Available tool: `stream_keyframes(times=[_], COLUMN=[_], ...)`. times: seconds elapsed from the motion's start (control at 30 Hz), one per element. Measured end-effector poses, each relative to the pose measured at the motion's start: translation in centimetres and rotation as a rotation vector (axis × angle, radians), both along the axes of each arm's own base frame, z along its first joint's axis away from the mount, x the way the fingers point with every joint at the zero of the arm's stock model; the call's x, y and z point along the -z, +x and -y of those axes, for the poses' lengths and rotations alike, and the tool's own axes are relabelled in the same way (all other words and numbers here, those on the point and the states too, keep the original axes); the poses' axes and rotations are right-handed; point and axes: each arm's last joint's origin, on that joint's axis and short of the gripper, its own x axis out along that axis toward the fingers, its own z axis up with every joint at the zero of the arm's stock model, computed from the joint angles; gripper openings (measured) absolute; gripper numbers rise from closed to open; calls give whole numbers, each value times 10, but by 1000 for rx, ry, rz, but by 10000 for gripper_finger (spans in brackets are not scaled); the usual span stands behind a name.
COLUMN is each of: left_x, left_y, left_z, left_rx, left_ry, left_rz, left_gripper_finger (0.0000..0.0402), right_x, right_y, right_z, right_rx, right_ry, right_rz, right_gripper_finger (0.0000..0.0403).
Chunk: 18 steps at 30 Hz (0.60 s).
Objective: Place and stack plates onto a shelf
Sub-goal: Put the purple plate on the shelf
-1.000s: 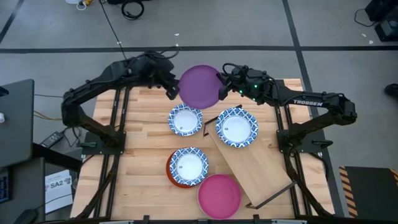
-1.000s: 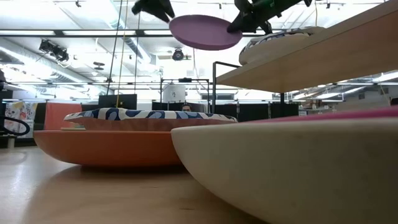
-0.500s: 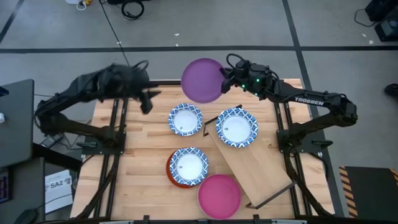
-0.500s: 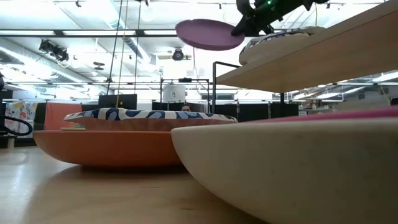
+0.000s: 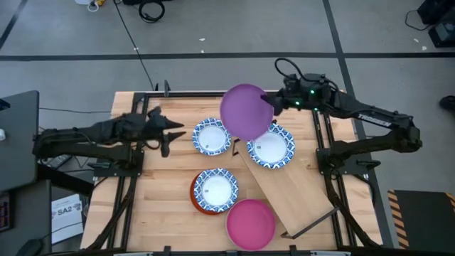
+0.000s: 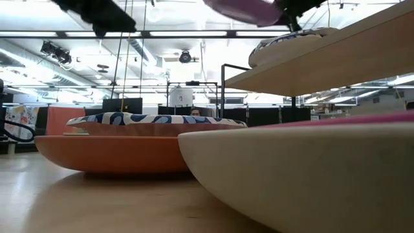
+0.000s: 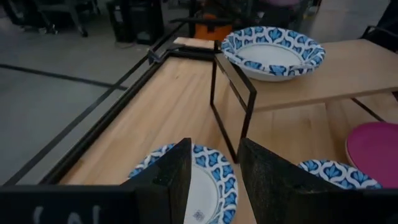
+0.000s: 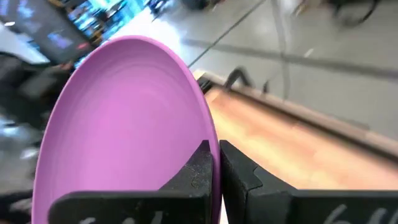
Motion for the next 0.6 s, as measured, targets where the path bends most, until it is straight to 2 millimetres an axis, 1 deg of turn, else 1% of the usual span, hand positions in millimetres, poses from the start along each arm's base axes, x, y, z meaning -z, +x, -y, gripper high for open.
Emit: stream_keyframes(times=[0.13,0.3,0.43,0.6], left_x=[27,45,51,53], left_y=[5,8,8,8], left_z=[3,5,5,5], left_rx=[20,36,37,36], left_ry=[1,3,3,2], left_rz=[14,35,46,37], left_gripper_finger=[142,142,142,142], right_x=[-3,-4,-2,2], right_y=[-12,-20,-21,-23], right_z=[-9,-24,-42,-70], right_rx=[-102,-264,-391,-511], right_ry=[140,300,414,475], right_rz=[22,23,-14,-94], right_gripper_finger=[19,19,19,19])
